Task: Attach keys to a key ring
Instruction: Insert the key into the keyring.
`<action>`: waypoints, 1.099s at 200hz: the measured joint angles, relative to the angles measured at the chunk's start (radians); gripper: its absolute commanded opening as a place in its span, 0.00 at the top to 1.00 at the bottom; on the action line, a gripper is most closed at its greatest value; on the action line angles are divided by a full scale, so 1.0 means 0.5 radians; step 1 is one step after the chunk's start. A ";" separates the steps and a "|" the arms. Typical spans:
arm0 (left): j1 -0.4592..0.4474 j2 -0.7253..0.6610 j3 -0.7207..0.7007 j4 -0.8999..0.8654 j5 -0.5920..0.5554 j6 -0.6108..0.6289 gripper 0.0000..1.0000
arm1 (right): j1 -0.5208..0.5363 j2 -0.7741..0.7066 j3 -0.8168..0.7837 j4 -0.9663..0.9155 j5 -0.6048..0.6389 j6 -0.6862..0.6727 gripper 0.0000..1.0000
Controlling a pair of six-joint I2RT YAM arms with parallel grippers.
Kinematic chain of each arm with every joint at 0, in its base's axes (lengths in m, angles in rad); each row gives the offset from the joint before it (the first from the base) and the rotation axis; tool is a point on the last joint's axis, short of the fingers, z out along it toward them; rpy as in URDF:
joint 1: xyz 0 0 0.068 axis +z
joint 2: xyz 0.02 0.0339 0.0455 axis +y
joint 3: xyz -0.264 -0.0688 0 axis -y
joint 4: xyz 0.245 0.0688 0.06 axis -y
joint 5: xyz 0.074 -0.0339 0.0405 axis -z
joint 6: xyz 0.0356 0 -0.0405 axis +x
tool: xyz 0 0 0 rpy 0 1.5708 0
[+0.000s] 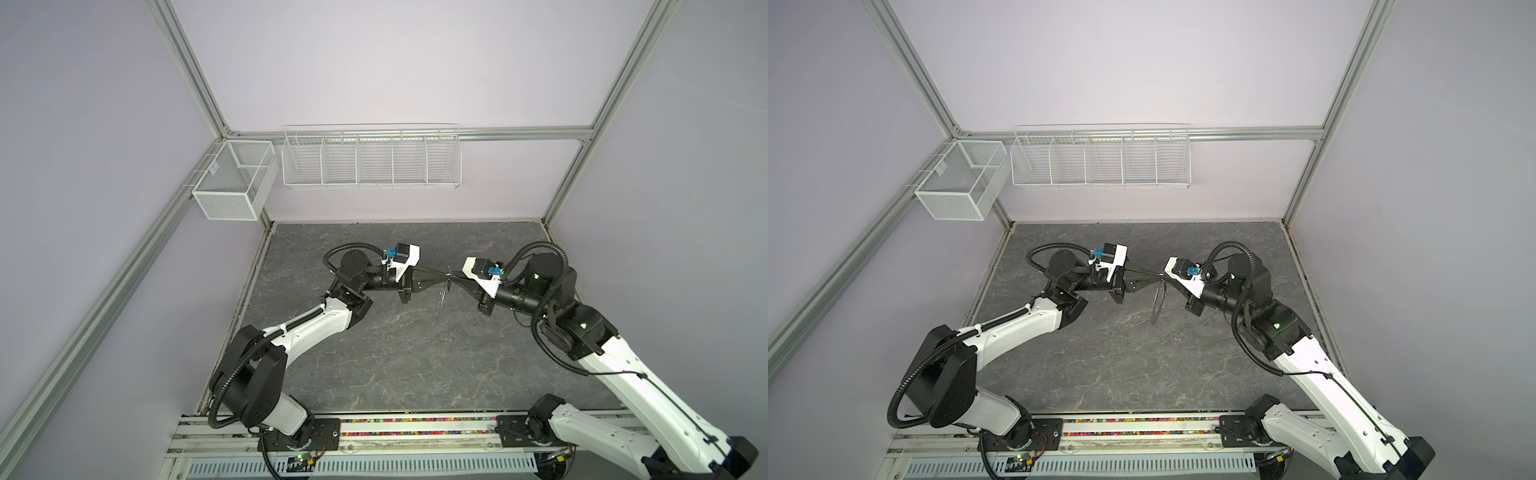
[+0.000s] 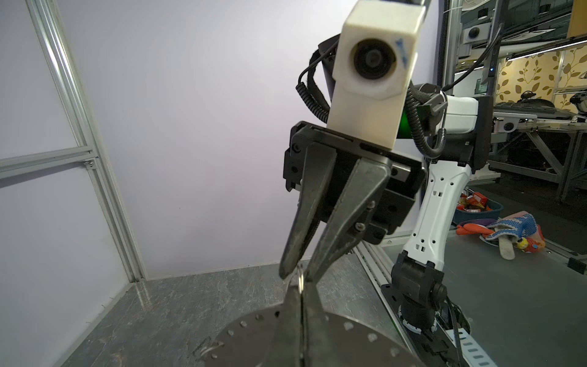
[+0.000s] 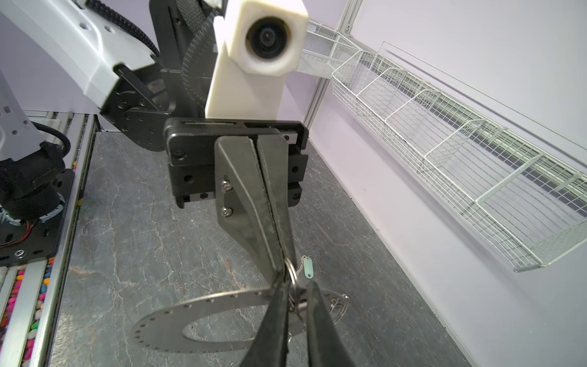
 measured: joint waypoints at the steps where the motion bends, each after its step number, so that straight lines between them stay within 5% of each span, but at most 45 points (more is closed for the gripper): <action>1: 0.000 0.001 0.000 0.000 0.002 0.000 1.00 | 0.000 0.000 0.001 -0.002 -0.001 -0.001 0.86; 66: 0.000 0.010 0.024 -0.020 0.050 -0.001 1.00 | -0.013 0.027 0.036 -0.084 -0.052 -0.018 0.84; 129: 0.004 0.011 0.025 -0.023 0.066 0.007 1.00 | -0.024 0.031 0.050 -0.132 -0.075 -0.019 0.93; 141: 0.004 0.011 0.031 -0.051 0.066 0.017 0.79 | -0.025 0.030 0.054 -0.150 -0.076 -0.019 0.93; 163: 0.004 0.008 0.092 -0.189 0.037 0.073 0.59 | -0.026 0.031 0.079 -0.234 -0.073 -0.025 0.93; 220: 0.001 -0.243 0.206 -1.131 -0.351 0.741 0.60 | -0.025 0.117 0.330 -0.628 0.036 -0.017 0.93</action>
